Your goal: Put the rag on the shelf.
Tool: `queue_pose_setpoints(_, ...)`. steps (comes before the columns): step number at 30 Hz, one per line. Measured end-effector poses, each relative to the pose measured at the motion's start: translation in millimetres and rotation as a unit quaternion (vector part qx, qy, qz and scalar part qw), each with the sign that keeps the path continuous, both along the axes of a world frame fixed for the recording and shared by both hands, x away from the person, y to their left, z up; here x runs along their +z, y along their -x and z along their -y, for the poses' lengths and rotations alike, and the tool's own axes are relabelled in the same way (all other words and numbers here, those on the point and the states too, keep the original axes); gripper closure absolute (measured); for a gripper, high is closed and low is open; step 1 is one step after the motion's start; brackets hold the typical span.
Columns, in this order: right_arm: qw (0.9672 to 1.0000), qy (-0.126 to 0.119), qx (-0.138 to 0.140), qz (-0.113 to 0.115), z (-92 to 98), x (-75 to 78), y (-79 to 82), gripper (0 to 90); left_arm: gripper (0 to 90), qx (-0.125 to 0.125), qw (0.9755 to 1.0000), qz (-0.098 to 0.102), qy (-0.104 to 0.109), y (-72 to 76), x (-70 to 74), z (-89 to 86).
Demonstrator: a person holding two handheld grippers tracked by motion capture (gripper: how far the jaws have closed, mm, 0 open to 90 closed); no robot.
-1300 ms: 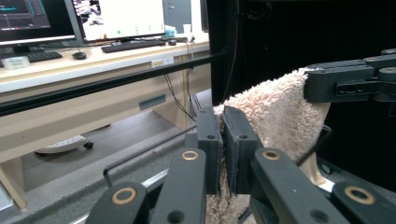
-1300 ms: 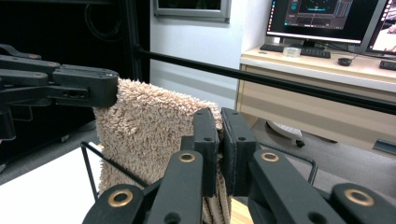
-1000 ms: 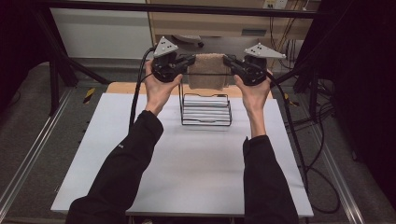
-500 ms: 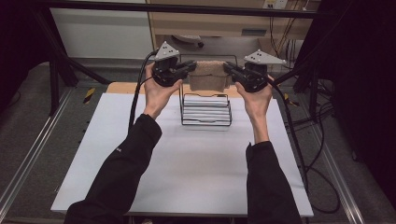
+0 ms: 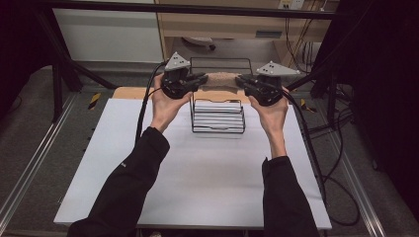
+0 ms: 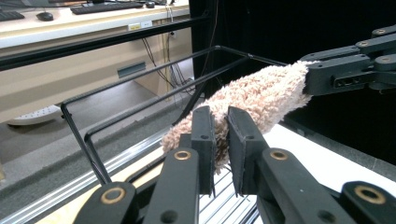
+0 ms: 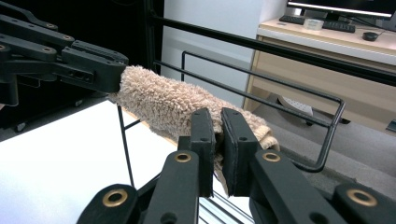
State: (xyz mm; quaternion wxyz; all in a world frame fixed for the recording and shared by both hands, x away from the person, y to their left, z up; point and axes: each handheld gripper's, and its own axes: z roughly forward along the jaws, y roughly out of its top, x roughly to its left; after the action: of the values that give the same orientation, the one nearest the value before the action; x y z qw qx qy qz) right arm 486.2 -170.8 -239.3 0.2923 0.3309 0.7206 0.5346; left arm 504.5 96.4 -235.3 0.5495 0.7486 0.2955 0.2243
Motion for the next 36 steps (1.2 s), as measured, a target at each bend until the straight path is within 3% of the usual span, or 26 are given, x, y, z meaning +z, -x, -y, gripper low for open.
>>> queue_pose_setpoints(7,1.0,-0.007,0.004,-0.002,1.0,-5.3,1.0,84.0,74.3,0.001,0.9999,-0.01,-0.001,5.4,7.6,-3.7)
queue_pose_setpoints(11,0.9999,-0.009,0.006,-0.003,1.6,-7.2,1.1,84.1,73.2,0.003,0.9999,-0.012,0.01,6.0,17.3,-5.0)
queue_pose_setpoints(18,0.9999,-0.006,0.008,-0.002,1.6,-9.4,1.5,84.2,78.2,0.004,0.9995,-0.02,0.026,0.5,29.0,-2.3)
queue_pose_setpoints(27,0.9998,0.008,0.017,-0.004,1.8,-11.3,2.8,82.2,88.7,-0.024,0.9969,-0.075,0.0,-4.6,14.3,4.8)
queue_pose_setpoints(36,0.9996,0.008,0.023,-0.015,2.2,-10.5,4.9,72.5,89.5,-0.026,0.9963,-0.078,-0.024,-3.9,3.3,5.3)
